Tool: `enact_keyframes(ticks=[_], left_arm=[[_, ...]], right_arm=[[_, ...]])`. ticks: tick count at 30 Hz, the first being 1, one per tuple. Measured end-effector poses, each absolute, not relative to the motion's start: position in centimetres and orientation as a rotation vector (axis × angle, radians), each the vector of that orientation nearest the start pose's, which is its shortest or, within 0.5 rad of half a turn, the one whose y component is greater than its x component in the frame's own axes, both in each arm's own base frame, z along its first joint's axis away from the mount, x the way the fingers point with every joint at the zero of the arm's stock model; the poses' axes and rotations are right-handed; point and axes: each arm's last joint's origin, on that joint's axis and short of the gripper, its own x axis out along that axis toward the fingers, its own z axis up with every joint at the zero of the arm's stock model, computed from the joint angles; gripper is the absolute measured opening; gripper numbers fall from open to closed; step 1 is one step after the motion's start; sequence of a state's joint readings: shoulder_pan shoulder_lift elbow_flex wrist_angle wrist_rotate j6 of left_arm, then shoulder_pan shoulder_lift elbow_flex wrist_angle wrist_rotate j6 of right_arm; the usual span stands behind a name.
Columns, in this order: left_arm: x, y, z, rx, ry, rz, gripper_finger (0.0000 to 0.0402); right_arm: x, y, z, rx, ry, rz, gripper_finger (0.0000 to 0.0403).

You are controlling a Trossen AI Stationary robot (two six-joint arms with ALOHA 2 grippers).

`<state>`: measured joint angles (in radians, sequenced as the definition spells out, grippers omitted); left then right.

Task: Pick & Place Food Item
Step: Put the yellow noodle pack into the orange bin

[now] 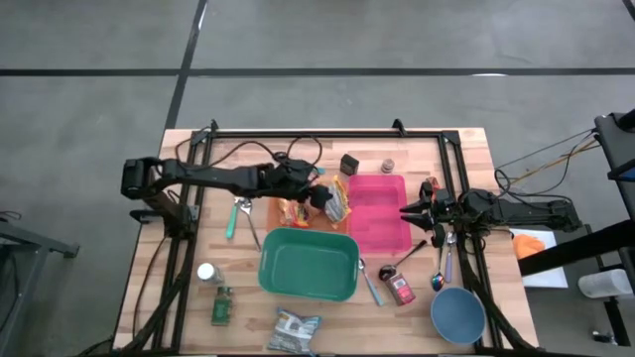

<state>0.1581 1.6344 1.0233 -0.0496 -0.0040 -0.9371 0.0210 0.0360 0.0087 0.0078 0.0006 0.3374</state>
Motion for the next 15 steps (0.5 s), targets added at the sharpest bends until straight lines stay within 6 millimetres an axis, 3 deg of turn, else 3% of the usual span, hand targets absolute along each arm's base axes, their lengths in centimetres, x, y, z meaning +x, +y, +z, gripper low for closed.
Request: enact_keyframes(ticks=[8, 15], left_arm=[[36.3, 5.7, 19.5, -0.97, 0.609, 0.405, 0.0283], [37.6, 8.2, 17.7, -0.982, 0.654, 0.407, 0.0283]], right_arm=[[10.0, 0.2, 16.4, 0.337, 0.025, 0.016, 0.0107], [10.0, 0.2, 16.4, 0.337, 0.029, 0.015, 0.0107]])
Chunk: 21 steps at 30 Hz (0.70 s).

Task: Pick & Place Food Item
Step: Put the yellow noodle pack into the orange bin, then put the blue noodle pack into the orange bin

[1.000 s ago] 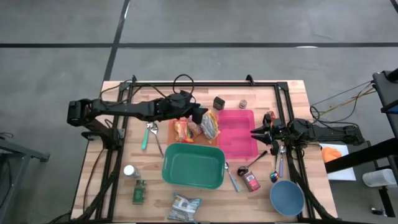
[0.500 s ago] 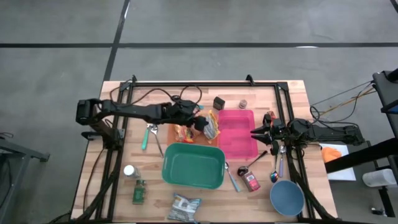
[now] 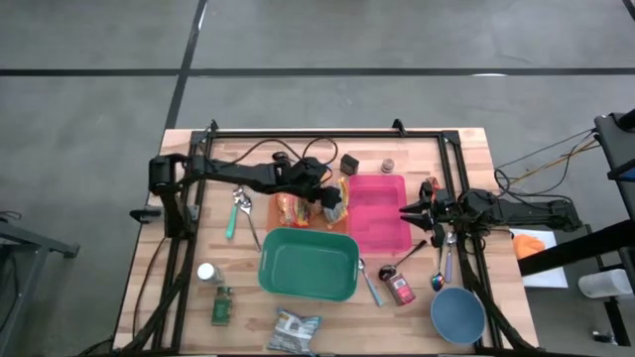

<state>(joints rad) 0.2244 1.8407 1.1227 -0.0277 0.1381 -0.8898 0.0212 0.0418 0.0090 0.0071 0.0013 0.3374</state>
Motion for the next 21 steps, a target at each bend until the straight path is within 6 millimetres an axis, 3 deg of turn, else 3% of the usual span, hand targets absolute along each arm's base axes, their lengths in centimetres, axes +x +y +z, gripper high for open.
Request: enact_keyframes(ticks=[4, 13, 21], left_arm=[[37.8, 9.1, 17.6, -0.998, 0.656, 0.402, 0.0283], [37.8, 9.0, 18.2, -0.99, 0.651, 0.377, 0.0283], [36.3, 8.8, 23.4, -0.912, 0.603, 0.443, 0.0283]], right_arm=[[10.0, 0.2, 16.4, 0.337, 0.028, 0.015, 0.0107], [10.0, 0.2, 16.4, 0.337, 0.029, 0.016, 0.0107], [10.0, 0.2, 16.4, 0.337, 0.029, 0.016, 0.0107]])
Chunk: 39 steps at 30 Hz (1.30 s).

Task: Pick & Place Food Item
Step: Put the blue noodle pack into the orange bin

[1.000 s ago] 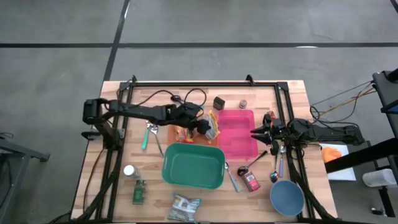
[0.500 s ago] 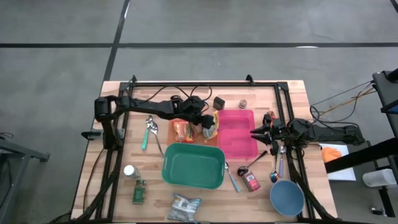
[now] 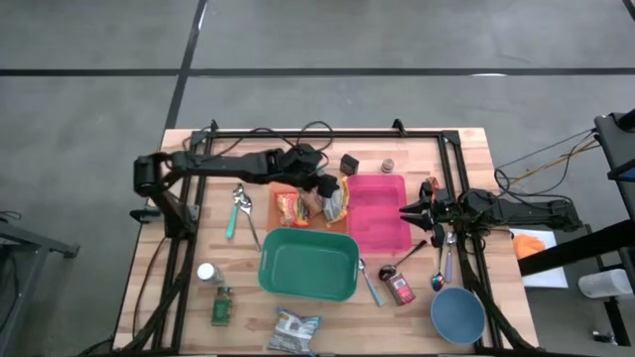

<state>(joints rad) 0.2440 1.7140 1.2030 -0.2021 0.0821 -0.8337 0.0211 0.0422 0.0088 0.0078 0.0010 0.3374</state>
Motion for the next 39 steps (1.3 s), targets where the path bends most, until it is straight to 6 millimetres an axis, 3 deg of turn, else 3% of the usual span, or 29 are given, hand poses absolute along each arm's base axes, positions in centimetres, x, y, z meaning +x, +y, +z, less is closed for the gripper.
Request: enact_keyframes(ticks=[5, 13, 19, 28, 39], left_arm=[[34.5, 8.5, 26.8, -0.838, 0.551, 0.48, 0.0283], [31.1, 7.6, 29.0, -0.794, 0.567, 0.527, 0.0283], [29.7, 5.2, 30.3, -0.75, 0.518, 0.648, 0.0283], [28.7, 1.3, 29.9, -0.834, 0.533, 0.776, 0.0283], [27.5, -4.0, 29.8, -0.805, 0.728, 0.638, 0.0283]], right_arm=[[10.0, 0.2, 16.4, 0.337, 0.028, 0.016, 0.0107], [10.0, 0.2, 16.4, 0.337, 0.029, 0.016, 0.0107], [10.0, 0.2, 16.4, 0.337, 0.028, 0.015, 0.0107], [10.0, 0.2, 16.4, 0.337, 0.029, 0.016, 0.0107], [10.0, 0.2, 16.4, 0.337, 0.029, 0.015, 0.0107]])
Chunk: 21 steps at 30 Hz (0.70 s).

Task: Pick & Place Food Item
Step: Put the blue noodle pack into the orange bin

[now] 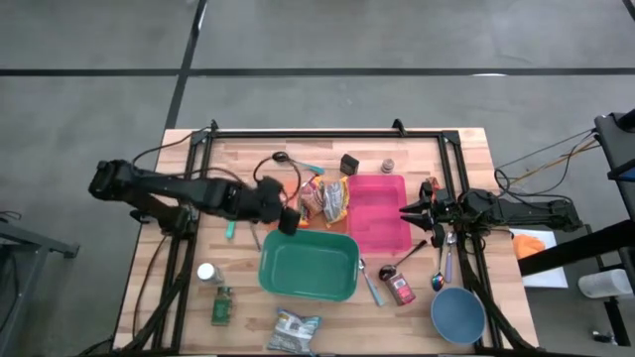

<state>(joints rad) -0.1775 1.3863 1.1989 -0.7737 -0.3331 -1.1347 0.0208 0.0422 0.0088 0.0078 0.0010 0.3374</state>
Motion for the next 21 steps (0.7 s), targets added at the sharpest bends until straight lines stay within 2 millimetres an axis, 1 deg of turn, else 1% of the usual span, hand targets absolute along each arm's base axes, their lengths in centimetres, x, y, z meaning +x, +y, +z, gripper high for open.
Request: enact_keyframes(ticks=[7, 11, 16, 18, 21], left_arm=[[24.7, -9.9, 29.6, -0.819, 0.843, 0.543, 0.0283], [23.1, -12.7, 29.4, -0.857, 0.869, 0.521, 0.0283], [21.8, -14.8, 29.1, -0.902, 0.872, 0.51, 0.0283], [21.4, -15.4, 28.7, -0.936, 0.865, 0.513, 0.0283], [21.0, -16.2, 27.6, -0.998, 0.854, 0.515, 0.0283]], right_arm=[[10.0, 0.2, 16.4, 0.337, 0.029, 0.014, 0.0107], [10.0, 0.2, 16.4, 0.337, 0.029, 0.015, 0.0107], [10.0, 0.2, 16.4, 0.337, 0.029, 0.015, 0.0107], [10.0, 0.2, 16.4, 0.337, 0.029, 0.015, 0.0107], [10.0, 0.2, 16.4, 0.337, 0.028, 0.015, 0.0107]])
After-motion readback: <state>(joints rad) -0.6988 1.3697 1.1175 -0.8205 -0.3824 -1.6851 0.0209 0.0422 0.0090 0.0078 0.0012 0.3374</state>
